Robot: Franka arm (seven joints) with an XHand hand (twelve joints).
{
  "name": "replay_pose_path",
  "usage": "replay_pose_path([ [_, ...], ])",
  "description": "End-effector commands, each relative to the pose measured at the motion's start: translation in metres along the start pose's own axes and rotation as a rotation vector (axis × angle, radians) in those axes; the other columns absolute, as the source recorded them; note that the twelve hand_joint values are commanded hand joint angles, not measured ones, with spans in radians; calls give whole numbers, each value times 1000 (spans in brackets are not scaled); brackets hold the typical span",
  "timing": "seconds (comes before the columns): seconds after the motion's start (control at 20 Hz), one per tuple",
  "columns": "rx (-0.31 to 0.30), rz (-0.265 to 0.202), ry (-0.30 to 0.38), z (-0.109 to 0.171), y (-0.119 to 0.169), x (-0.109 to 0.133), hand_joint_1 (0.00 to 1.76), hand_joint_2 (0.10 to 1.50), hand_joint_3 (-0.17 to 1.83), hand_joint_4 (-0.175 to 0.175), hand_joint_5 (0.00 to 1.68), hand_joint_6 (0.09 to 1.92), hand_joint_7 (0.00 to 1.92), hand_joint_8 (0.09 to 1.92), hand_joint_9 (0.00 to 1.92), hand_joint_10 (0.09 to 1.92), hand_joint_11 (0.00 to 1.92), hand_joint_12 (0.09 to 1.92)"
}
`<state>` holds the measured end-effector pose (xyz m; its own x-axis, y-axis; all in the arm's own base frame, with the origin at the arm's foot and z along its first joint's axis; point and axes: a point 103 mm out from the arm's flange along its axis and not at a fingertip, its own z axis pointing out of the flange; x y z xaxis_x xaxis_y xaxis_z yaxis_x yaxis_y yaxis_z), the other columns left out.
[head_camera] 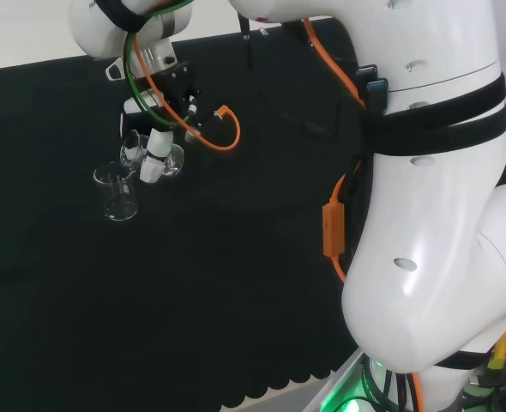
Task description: Pour the water from the handheld beaker into the one on the table.
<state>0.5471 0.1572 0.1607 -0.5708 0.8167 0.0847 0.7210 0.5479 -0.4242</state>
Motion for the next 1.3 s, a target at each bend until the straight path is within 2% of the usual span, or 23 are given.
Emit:
replay_pose_path([
  [0.05,39,14,-11,1,1,-1,1136,697,541,175,1339,503,1869,87,1504,102,328,1317],
  [0.5,69,9,-15,-2,1,-6,1135,696,544,175,1336,510,1870,87,1505,100,325,1317],
  [0.9,102,14,-40,-5,1,-6,1135,696,547,175,1333,515,1870,87,1508,99,322,1318],
  [1.05,119,15,-62,-8,5,3,1135,696,548,175,1332,517,1871,87,1508,98,321,1319],
  [1.3,129,6,-69,-9,2,-2,1135,695,549,175,1331,520,1872,87,1510,98,320,1319],
])
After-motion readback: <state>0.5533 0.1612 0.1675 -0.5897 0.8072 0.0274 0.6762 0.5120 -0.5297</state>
